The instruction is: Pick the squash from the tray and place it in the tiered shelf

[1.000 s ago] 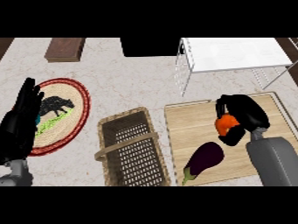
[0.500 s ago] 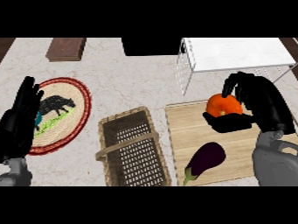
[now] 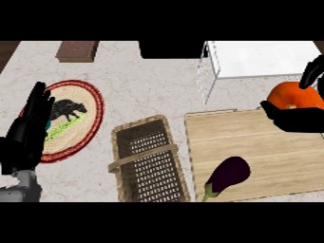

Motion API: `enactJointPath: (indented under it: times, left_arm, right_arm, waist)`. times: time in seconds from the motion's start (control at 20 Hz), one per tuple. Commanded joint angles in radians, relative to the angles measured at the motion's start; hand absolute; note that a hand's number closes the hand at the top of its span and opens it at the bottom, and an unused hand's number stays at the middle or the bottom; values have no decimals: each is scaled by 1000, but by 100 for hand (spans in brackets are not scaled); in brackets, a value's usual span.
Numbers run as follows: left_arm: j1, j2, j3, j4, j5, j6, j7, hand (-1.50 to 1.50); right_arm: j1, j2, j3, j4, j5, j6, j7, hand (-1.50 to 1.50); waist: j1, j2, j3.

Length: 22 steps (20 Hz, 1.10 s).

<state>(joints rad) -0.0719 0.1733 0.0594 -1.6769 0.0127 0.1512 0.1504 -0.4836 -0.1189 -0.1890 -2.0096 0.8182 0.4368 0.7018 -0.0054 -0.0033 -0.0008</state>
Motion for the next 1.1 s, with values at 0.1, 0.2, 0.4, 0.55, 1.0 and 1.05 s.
enactJointPath:
  times: [0.1, 0.2, 0.4, 0.55, 1.0, 1.05]
  left_arm:
    - [-2, -9, 19, -7, 5, -10, -1, 0]
    - [3, 15, 29, -46, 14, -29, 46, 0]
    - [16, 3, 32, -11, 21, -45, -3, 0]
    - [-42, -44, -16, 11, -39, 10, 28, 0]
    - [37, -55, -31, -46, -46, -13, 12, 0]
    - [-66, -41, 4, 38, -47, 4, 17, 0]
  right_arm:
    - [-55, -70, -76, 140, -20, -106, -63, 150]
    - [-73, -94, -100, 230, -20, -160, -117, 150]
    - [-184, -102, -95, 411, 2, -256, -133, 150]
    - [-169, -138, -126, 514, -24, -319, -239, 150]
    - [-267, -145, -135, 892, -15, -591, -453, 150]
    - [-342, -179, -167, 999, -30, -614, -497, 150]
  waist:
    - [9, 4, 1]
    - [11, 4, 1]
    - [15, 5, 1]
    - [11, 5, 1]
    - [19, 5, 1]
    - [20, 9, 1]
